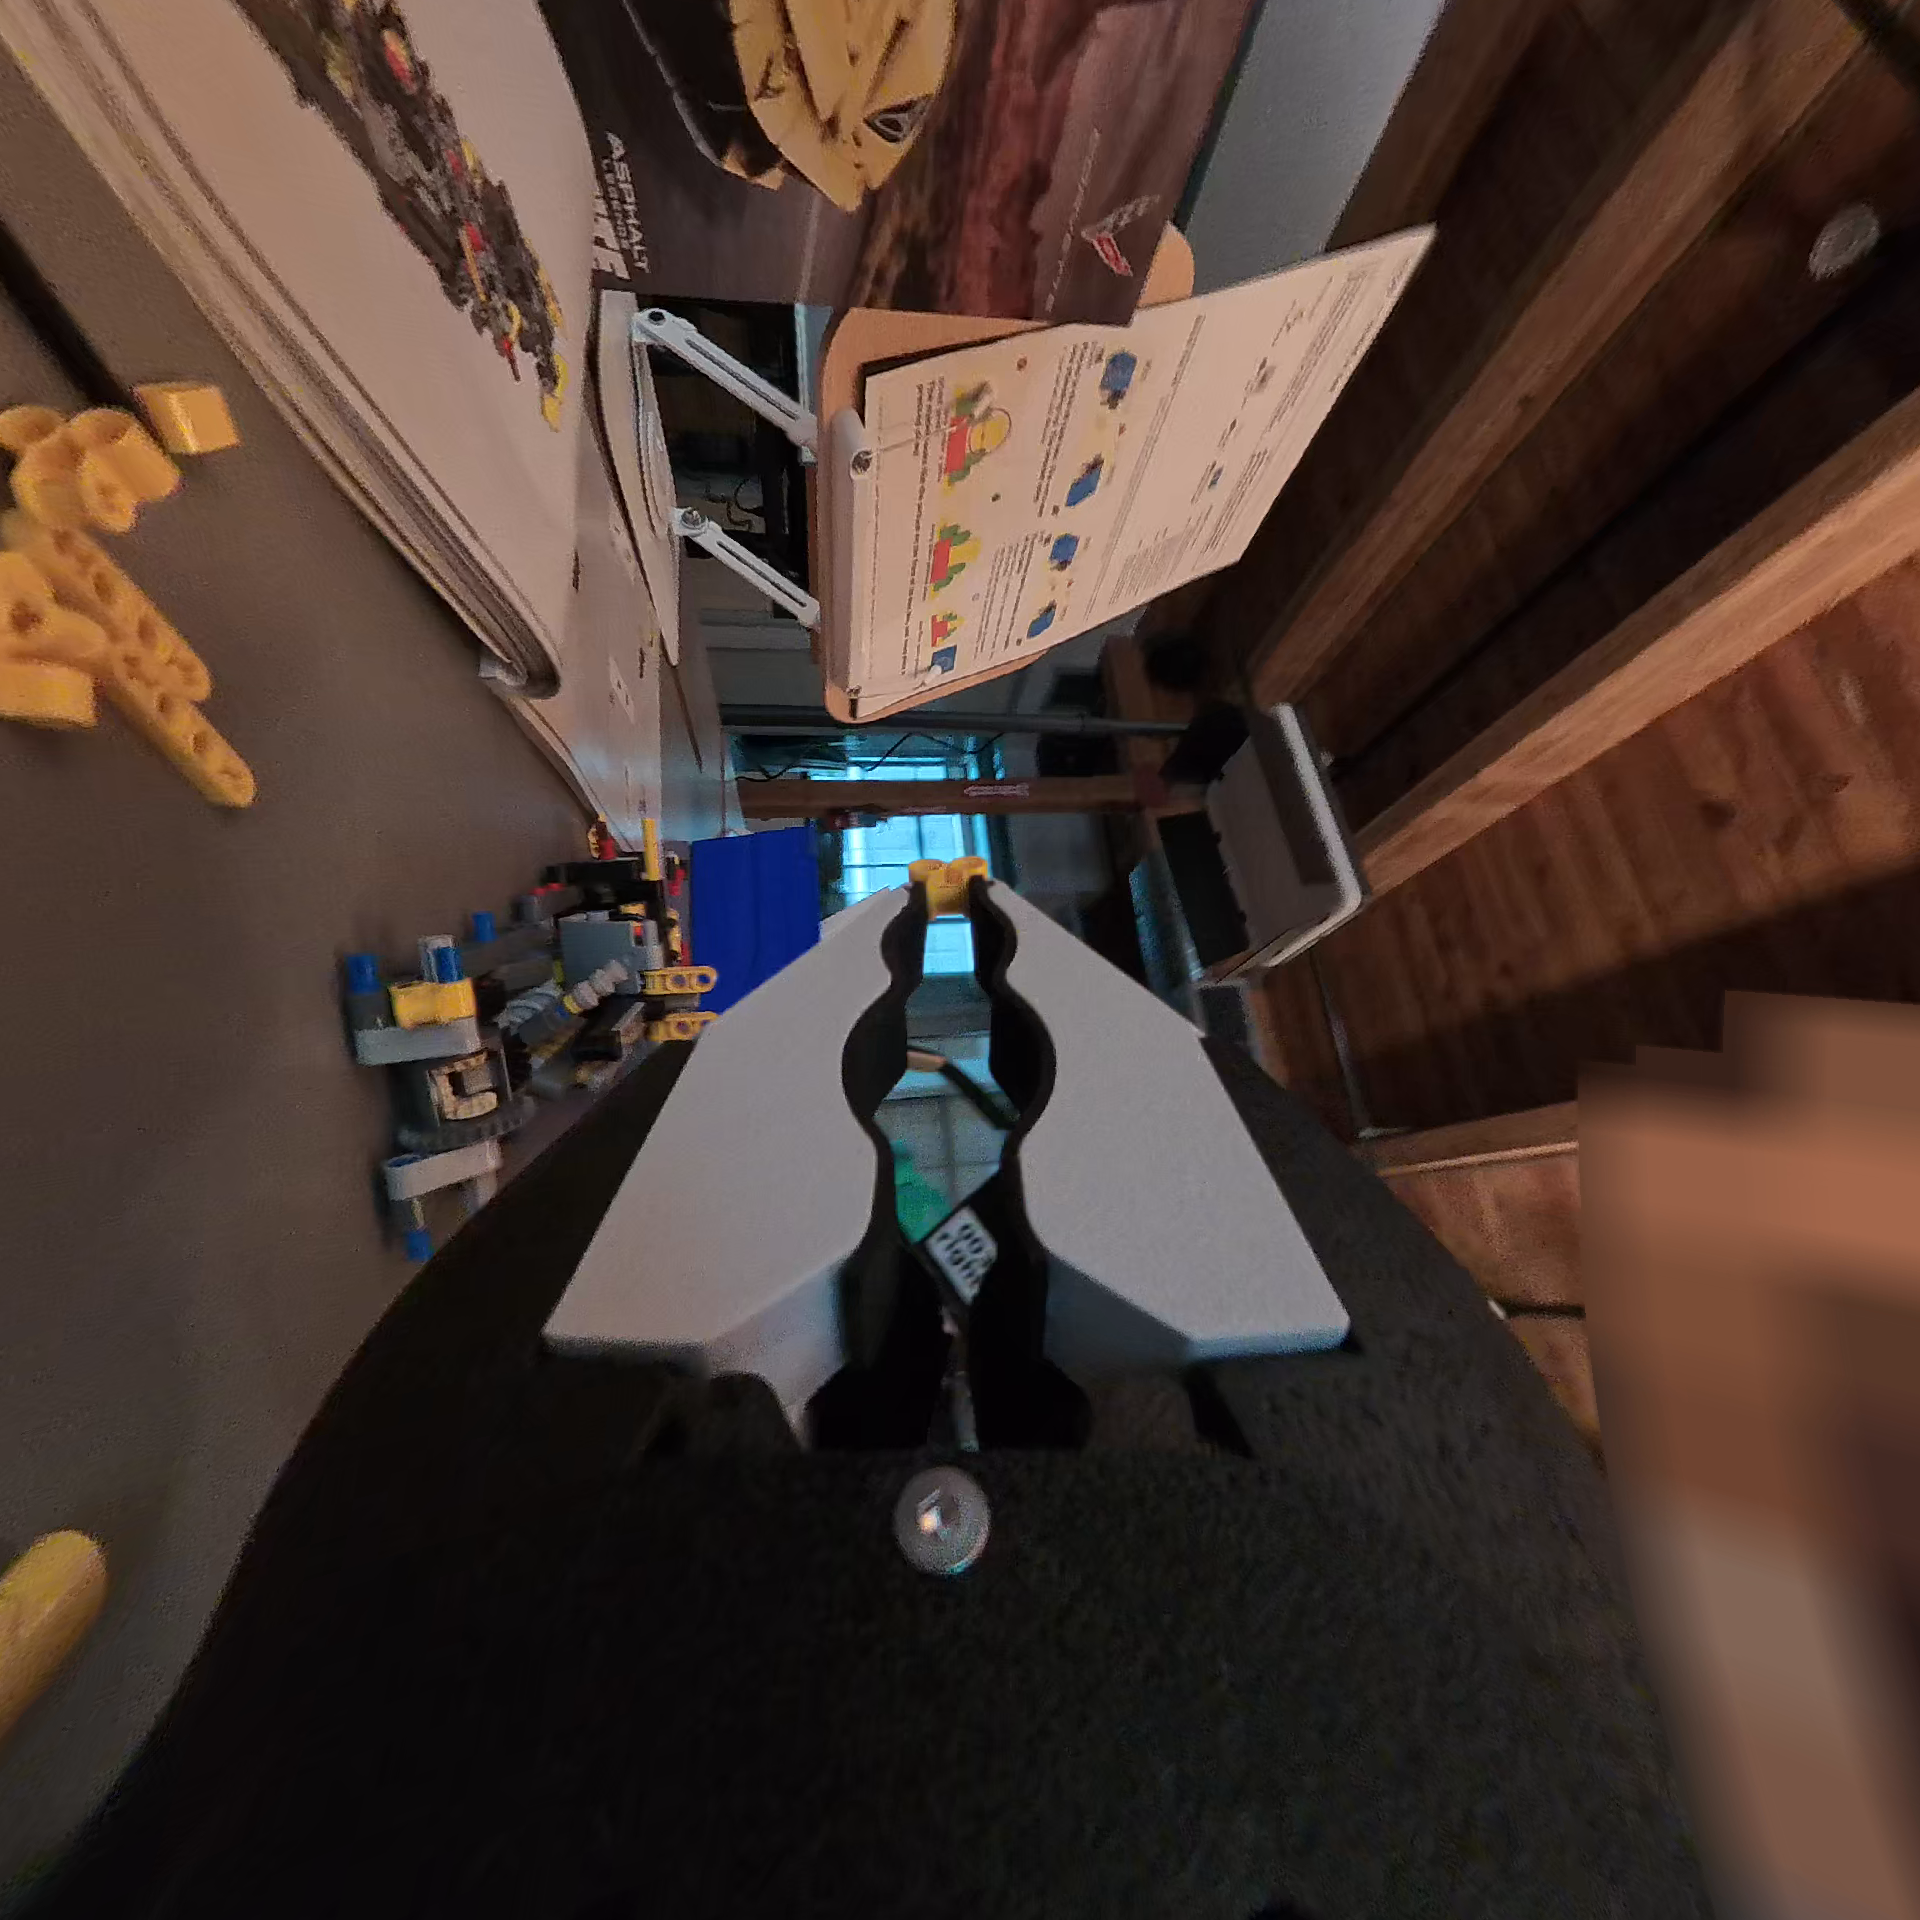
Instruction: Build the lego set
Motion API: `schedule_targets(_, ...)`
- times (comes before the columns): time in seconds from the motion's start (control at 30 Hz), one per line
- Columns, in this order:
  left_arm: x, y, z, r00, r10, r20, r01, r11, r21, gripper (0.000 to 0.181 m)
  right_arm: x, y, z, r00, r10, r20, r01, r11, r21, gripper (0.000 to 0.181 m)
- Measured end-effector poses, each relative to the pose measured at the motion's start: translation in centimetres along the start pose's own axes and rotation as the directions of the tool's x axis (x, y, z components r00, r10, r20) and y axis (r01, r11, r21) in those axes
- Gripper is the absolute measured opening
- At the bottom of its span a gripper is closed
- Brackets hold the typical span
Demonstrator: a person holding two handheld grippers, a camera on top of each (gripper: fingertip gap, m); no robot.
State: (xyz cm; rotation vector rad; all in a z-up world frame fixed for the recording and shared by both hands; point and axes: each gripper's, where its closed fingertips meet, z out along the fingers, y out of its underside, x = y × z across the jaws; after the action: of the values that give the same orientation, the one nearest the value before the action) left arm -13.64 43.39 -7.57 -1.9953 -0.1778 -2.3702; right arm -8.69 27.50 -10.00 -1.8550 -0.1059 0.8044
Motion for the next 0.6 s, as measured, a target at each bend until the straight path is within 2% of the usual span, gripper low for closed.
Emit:
schedule_targets(0.07,0.7,0.7,0.3,0.977,0.214,0.016,-0.213,0.976,-0.036,0.009,0.0,0.0,-0.1,1.0,-0.001,-0.002,0.001,1.0,0.003,0.005)
schedule_targets(0.1,1.0,1.0,0.3,0.92,0.391,0.041,-0.389,0.92,-0.048,0.009,0.0,0.0,-0.2,1.0,-0.002,-0.003,0.002,1.0,0.003,0.005)
schedule_targets(0.13,1.5,1.2,0.4,0.813,0.578,0.063,-0.576,0.816,-0.057,0.008,0.0,0.0,-0.3,1.0,-0.003,-0.005,0.003,1.0,0.004,0.005)
schedule_targets(0.17,2.2,1.7,0.4,0.668,0.741,0.067,-0.738,0.671,-0.073,0.009,0.0,-0.1,-0.3,1.0,-0.005,-0.007,0.005,1.0,0.005,0.005)
schedule_targets(0.23,3.5,2.9,0.4,0.369,0.928,0.052,-0.924,0.373,-0.086,0.009,0.0,-0.1,-0.5,1.0,-0.004,-0.008,0.004,1.0,0.005,0.005)
schedule_targets(0.27,4.1,3.6,0.5,0.257,0.966,0.035,-0.962,0.259,-0.083,0.009,0.0,0.0,-0.5,1.0,-0.004,-0.008,0.004,1.0,0.006,0.005)
schedule_targets(0.3,4.6,4.2,0.5,0.184,0.983,0.02,-0.98,0.185,-0.079,0.009,0.0,0.0,-0.5,1.0,-0.003,-0.007,0.003,1.0,0.005,0.005)
schedule_targets(0.33,4.8,4.5,0.5,0.139,0.99,0.017,-0.987,0.14,-0.074,0.009,0.0,0.0,-0.5,1.0,-0.003,-0.006,0.003,1.0,0.004,0.005)
schedule_targets(0.6,5.0,6.0,0.6,-0.111,0.994,-0.002,-0.992,-0.111,-0.059,0.009,-0.1,-0.2,0.0,1.0,-0.016,-0.006,0.016,1.0,0.003,0.005)
